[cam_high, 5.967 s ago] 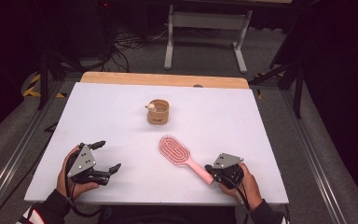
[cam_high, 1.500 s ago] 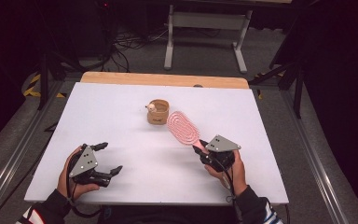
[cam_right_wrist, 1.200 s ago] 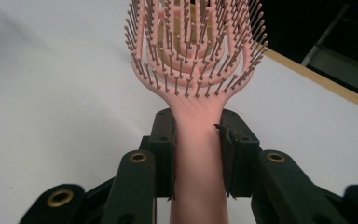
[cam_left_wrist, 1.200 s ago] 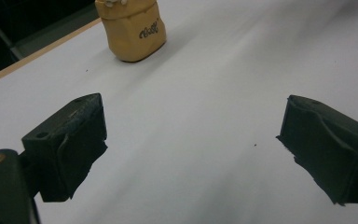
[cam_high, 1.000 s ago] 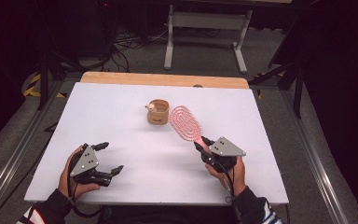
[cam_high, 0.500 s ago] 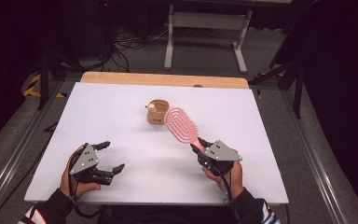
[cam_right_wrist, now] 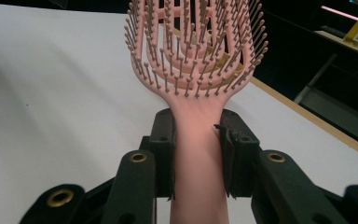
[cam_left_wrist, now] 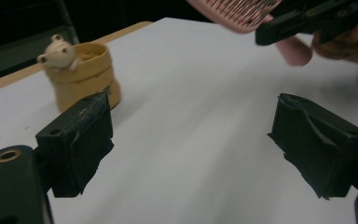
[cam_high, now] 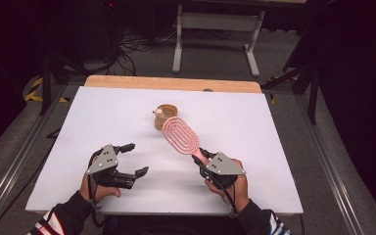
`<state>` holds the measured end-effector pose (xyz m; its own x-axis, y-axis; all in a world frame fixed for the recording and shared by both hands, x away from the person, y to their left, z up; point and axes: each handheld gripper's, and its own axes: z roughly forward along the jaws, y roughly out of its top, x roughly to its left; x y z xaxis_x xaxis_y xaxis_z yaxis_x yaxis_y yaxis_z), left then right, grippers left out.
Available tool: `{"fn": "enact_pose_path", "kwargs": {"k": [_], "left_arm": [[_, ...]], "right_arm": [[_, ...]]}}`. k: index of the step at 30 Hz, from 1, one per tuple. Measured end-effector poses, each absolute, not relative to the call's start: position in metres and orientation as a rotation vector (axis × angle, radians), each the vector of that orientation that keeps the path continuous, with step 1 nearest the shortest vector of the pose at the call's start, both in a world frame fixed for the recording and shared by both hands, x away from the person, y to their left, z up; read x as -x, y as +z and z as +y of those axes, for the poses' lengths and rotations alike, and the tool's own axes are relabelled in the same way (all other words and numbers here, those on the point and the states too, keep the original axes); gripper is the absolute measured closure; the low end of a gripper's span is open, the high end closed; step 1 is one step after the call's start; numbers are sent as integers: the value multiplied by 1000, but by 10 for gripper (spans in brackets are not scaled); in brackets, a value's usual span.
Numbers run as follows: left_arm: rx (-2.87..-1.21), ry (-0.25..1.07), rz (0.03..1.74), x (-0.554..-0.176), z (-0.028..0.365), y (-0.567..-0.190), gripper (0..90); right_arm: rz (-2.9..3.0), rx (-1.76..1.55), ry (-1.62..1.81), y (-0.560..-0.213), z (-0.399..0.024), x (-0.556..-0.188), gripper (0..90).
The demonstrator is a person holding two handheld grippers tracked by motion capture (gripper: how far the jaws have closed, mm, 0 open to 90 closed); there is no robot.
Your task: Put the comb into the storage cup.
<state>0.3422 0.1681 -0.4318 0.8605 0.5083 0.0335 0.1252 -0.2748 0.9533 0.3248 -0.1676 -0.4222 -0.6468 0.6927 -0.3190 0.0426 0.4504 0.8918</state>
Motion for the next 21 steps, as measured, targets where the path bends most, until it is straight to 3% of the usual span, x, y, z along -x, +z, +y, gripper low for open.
{"fn": "enact_pose_path", "kwargs": {"k": [12,21], "left_arm": [[-1768,290,467,-357,122,-418,176],[-1712,171,533,-371,94,-418,278]], "right_arm": [[2016,-596,1230,-423,-162,-321,697],[2014,-565,1212,-425,-153,-318,697]]}}
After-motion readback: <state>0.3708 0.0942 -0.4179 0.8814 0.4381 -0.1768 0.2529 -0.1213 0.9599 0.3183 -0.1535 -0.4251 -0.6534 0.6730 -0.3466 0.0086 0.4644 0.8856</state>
